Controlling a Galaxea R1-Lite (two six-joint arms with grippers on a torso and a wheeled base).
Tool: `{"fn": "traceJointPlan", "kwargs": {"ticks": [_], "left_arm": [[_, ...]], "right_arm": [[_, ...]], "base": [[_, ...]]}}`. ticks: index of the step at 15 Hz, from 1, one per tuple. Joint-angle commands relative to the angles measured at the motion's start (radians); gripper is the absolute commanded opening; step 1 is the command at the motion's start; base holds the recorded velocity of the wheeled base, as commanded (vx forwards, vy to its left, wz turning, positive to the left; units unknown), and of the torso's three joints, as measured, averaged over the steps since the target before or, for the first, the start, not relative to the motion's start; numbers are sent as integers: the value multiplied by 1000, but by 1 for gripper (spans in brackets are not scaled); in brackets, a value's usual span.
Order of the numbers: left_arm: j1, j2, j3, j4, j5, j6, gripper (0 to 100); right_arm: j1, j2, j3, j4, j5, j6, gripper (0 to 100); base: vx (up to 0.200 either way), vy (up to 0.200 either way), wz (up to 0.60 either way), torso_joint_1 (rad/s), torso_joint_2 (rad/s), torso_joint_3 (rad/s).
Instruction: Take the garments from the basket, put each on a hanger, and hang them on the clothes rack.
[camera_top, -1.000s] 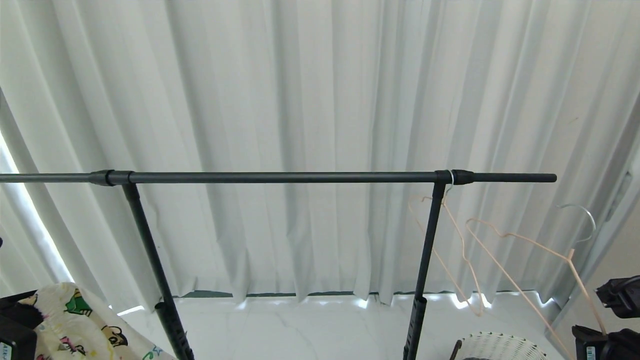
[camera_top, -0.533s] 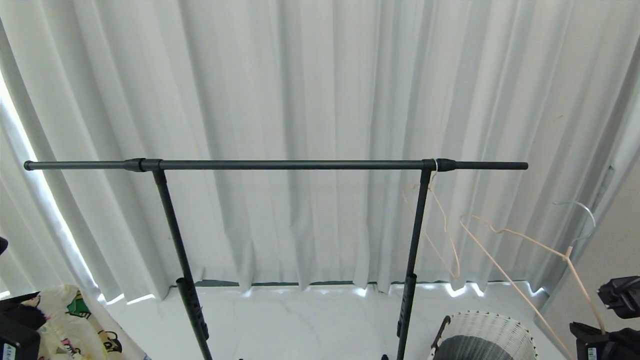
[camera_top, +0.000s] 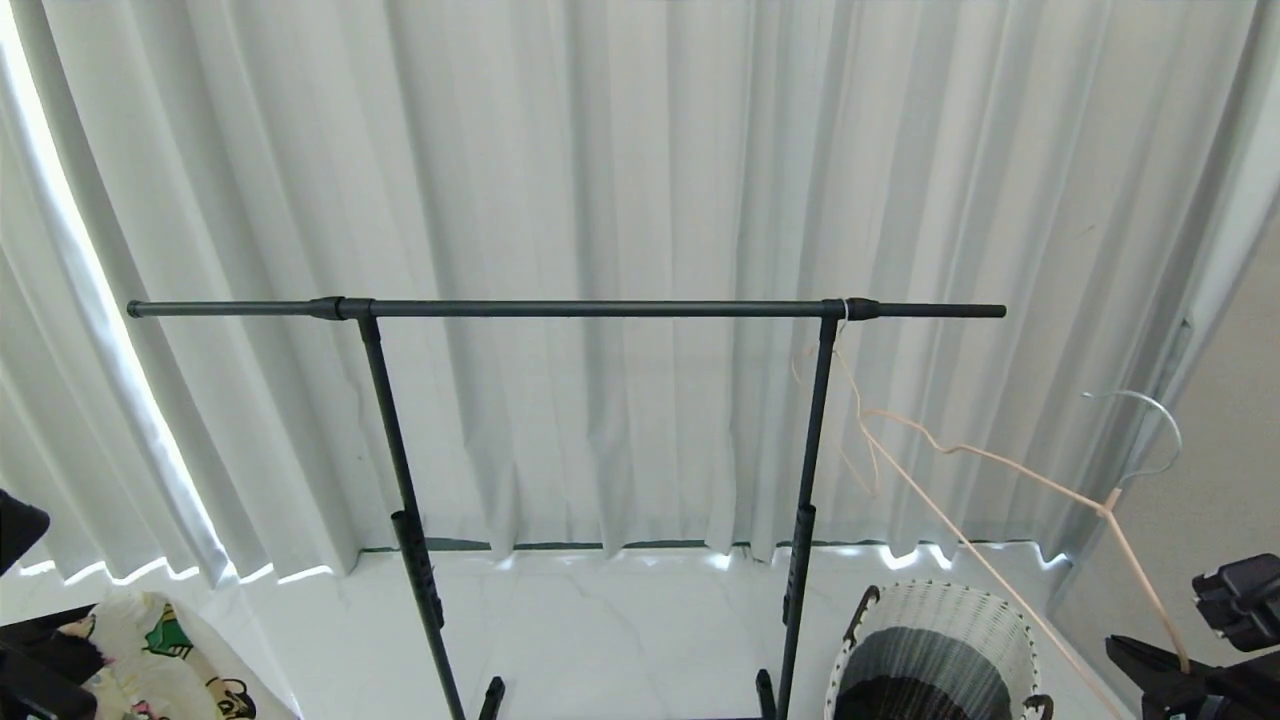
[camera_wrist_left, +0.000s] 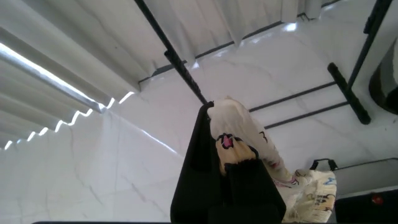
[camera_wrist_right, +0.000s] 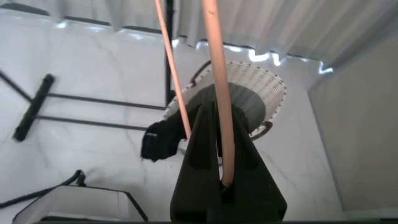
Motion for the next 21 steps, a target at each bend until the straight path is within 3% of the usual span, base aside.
{"fn": "traceJointPlan", "kwargs": {"ticks": [1,5,6,7,9,12,15,21], "left_arm": [[-14,2,1,-8,-2,6,0],[-76,120,-8,-152,-2,-7,0],[-80,209,-25,-241,8,-40,0],[-93,272,-49,-276,21,-76,0],[-133,407,-126,-290,123,-191,0],[-275,580,-241,-288,294,-478,0],[-373,715,-275,-288,448,-622,0],[-346,789,-327,-290,463,-636,0]], "right_arm": [[52,-34,0,-1,0,-11,0],[221,1,-3,1,49,-11,0],[333,35,-20,2,68,-9,0],[393,69,-37,4,69,-8,0],[482,130,-98,5,69,-8,0],[546,258,-212,4,103,1,0],[595,308,-295,5,247,89,0],[592,342,-314,2,253,92,0]], "base": [[0,0,0,0,0,0],[0,0,0,0,0,0],[0,0,0,0,0,0],[0,0,0,0,0,0],[0,0,0,0,0,0],[0,0,0,0,0,0],[0,0,0,0,0,0],[0,0,0,0,0,0]]}}
